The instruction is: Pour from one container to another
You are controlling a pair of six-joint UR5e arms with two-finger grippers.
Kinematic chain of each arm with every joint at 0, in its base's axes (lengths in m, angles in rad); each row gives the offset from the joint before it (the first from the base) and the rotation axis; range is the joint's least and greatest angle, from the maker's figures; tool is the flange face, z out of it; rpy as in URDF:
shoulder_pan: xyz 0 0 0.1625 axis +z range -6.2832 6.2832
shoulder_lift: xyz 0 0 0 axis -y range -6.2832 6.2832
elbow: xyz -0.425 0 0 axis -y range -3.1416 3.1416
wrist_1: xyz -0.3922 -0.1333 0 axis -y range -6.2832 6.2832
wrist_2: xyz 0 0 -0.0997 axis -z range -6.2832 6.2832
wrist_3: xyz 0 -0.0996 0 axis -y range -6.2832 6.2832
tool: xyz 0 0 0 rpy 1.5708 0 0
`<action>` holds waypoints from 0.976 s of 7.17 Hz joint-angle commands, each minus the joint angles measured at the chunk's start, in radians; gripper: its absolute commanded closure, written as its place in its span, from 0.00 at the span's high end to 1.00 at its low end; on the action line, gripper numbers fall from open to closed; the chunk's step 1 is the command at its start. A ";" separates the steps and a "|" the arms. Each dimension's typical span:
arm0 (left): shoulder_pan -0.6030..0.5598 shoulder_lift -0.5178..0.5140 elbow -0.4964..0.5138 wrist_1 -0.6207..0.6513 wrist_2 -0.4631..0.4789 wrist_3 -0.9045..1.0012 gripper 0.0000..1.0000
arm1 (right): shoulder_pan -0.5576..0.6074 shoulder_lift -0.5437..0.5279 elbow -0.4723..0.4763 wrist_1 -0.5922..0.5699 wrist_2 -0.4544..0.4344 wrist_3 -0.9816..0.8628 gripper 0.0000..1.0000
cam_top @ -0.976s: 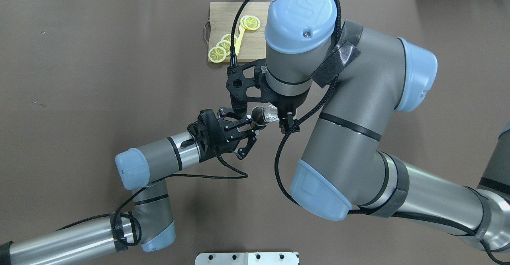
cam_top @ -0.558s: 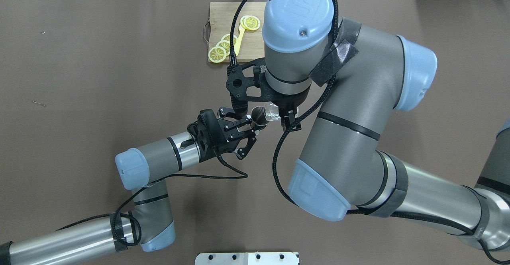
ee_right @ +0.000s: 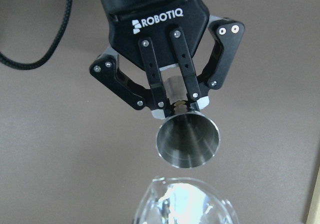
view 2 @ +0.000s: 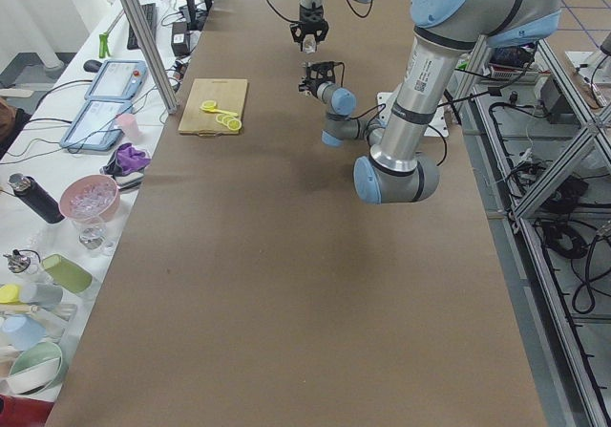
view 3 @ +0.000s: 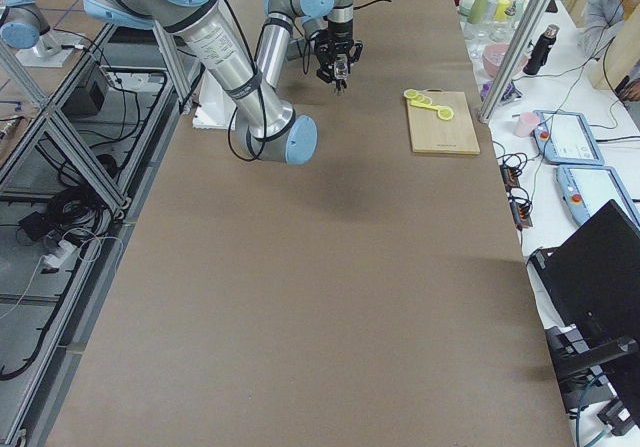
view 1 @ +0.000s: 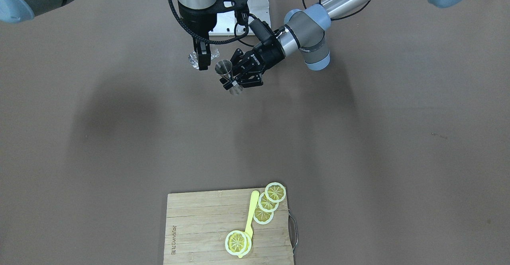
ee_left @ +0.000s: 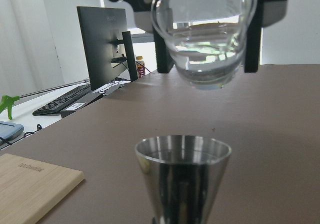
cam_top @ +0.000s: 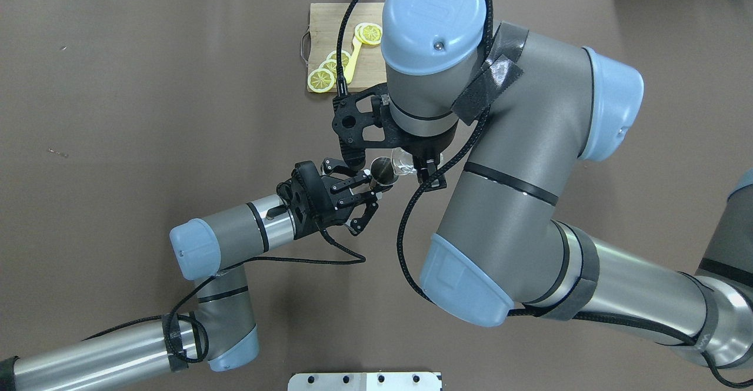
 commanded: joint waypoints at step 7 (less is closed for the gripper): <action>0.003 -0.003 0.002 0.000 0.000 0.000 0.00 | -0.021 0.022 -0.049 -0.005 -0.018 -0.016 0.00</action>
